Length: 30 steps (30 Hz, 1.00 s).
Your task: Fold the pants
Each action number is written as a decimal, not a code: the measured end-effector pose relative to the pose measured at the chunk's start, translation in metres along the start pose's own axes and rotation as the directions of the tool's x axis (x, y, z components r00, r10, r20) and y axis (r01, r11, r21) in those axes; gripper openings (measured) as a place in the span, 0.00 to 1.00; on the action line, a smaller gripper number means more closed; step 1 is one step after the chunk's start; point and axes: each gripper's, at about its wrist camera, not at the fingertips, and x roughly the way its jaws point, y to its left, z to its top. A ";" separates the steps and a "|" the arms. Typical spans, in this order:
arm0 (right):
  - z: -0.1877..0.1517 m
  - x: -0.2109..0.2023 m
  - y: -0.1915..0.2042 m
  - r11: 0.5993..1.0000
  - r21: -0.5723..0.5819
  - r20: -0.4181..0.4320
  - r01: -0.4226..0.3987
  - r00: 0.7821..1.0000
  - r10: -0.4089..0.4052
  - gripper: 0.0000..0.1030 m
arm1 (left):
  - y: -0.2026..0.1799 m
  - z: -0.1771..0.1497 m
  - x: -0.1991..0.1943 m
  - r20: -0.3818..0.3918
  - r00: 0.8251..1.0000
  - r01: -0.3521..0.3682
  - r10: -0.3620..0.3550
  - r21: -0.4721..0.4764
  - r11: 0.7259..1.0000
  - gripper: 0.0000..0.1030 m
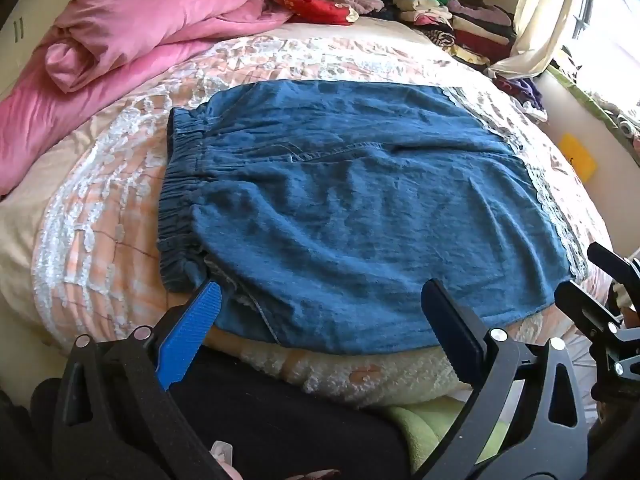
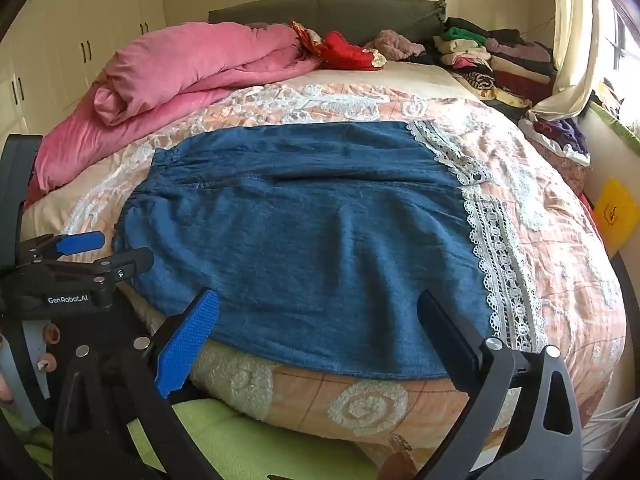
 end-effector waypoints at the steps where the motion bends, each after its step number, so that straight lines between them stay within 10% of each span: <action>1: 0.000 -0.001 -0.003 1.000 -0.001 0.000 0.001 1.000 -0.001 0.96 | 0.000 0.000 0.000 0.000 1.000 0.002 -0.002 0.001 1.000 0.91; 30: 0.000 0.001 -0.002 1.000 0.001 -0.004 0.010 1.000 -0.010 0.96 | 0.000 0.001 -0.001 0.005 1.000 0.001 -0.001 0.003 1.000 0.91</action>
